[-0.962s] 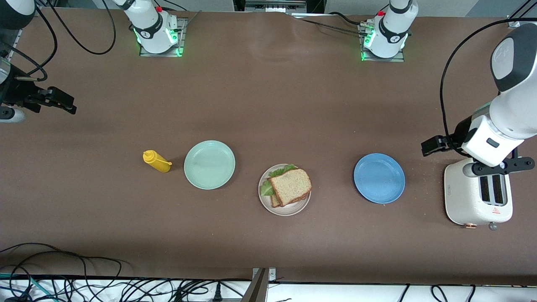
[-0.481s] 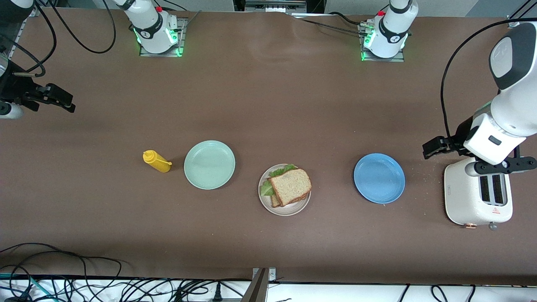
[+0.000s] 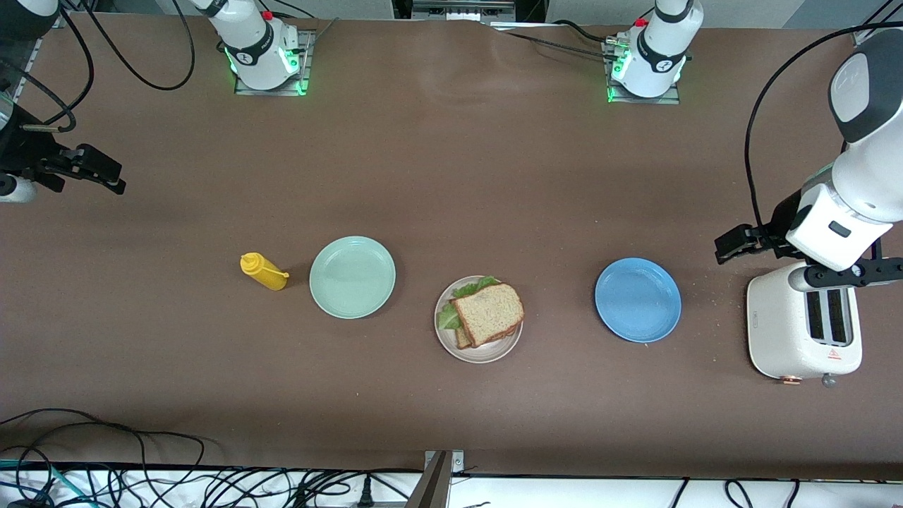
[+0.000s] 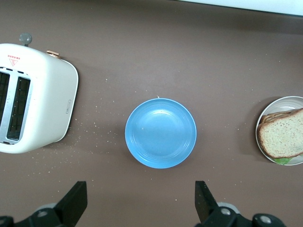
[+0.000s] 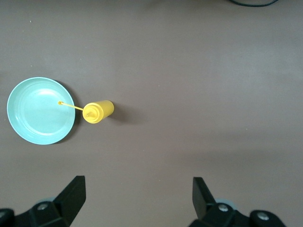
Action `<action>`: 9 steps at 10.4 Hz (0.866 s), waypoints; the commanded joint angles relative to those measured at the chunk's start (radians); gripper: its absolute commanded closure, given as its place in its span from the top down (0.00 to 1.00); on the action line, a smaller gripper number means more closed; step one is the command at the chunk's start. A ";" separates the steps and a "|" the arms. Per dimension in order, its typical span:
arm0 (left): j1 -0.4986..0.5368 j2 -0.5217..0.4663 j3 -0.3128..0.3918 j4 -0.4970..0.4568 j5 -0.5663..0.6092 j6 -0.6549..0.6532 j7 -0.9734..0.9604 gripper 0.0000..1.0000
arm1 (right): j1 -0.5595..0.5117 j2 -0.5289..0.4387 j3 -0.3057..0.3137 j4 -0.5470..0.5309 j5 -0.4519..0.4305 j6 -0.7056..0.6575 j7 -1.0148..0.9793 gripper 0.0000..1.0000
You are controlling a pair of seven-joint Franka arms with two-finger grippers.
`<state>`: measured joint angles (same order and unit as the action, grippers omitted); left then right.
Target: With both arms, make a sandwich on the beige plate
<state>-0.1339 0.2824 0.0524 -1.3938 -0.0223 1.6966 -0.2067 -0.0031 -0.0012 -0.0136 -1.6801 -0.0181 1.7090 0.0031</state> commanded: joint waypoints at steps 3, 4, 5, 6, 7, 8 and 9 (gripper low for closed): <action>-0.004 -0.029 0.006 -0.037 -0.018 0.008 0.029 1.00 | -0.006 0.006 0.006 0.040 0.012 -0.012 -0.005 1.00; -0.004 -0.029 0.006 -0.037 -0.018 0.008 0.029 1.00 | -0.008 0.015 0.006 0.042 0.013 -0.014 -0.005 1.00; -0.004 -0.028 0.006 -0.039 -0.018 0.008 0.029 1.00 | -0.005 0.010 0.009 0.042 0.007 -0.017 -0.005 1.00; -0.006 -0.026 0.006 -0.037 -0.018 0.008 0.029 1.00 | -0.005 0.007 0.007 0.042 0.006 -0.032 -0.005 1.00; -0.006 -0.026 0.006 -0.039 -0.018 0.008 0.029 1.00 | -0.005 0.006 0.007 0.042 0.009 -0.035 -0.005 1.00; -0.006 -0.025 0.006 -0.037 -0.018 0.008 0.029 1.00 | -0.005 0.004 0.007 0.042 0.007 -0.043 -0.005 1.00; -0.007 -0.025 0.006 -0.037 -0.018 0.008 0.027 1.00 | -0.005 0.004 0.009 0.042 0.006 -0.045 -0.005 1.00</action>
<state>-0.1351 0.2823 0.0519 -1.4045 -0.0223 1.6965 -0.2057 -0.0023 0.0039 -0.0128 -1.6588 -0.0178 1.6927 0.0030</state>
